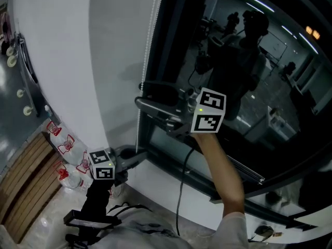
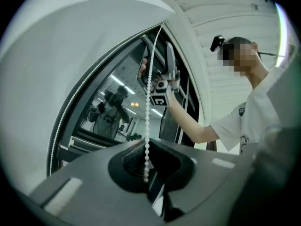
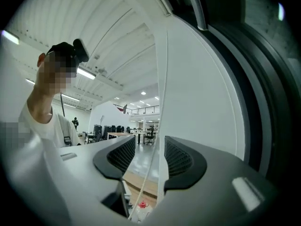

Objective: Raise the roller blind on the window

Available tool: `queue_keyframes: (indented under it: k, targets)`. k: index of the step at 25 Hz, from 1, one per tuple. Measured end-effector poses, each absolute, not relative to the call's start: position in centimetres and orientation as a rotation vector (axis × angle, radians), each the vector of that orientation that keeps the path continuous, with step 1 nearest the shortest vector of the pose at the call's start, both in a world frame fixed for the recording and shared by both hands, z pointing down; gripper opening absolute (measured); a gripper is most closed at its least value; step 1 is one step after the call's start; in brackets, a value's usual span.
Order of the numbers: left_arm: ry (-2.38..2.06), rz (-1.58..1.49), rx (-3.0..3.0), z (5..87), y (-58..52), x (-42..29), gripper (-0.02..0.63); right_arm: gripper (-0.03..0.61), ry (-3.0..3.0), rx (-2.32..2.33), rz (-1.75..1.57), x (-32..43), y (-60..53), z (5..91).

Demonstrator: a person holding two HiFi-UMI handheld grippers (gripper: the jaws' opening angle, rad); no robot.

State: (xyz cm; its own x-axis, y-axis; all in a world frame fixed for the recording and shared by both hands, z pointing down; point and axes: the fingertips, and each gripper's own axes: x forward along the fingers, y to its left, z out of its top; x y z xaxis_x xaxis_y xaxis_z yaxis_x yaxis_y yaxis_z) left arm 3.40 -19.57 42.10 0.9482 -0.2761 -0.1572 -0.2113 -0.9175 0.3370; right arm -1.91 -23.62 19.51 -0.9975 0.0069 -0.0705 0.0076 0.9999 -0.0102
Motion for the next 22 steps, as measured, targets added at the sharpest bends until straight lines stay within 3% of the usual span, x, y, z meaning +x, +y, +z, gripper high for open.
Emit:
queue_keyframes:
  k: [9, 17, 22]
  targets:
    - [-0.359, -0.296, 2.787, 42.1, -19.4, 3.5, -0.002, 0.174, 3.001, 0.007, 0.184, -2.6, -24.5, 10.5]
    - [-0.356, -0.293, 2.789, 42.3, -19.3, 3.5, -0.002, 0.018, 2.995, -0.048, 0.224, -2.6, -24.5, 9.5]
    - [-0.335, -0.299, 2.790, 42.4, -18.9, 3.7, -0.002, 0.017, 2.992, -0.070, 0.127, -1.8, -24.6, 9.8]
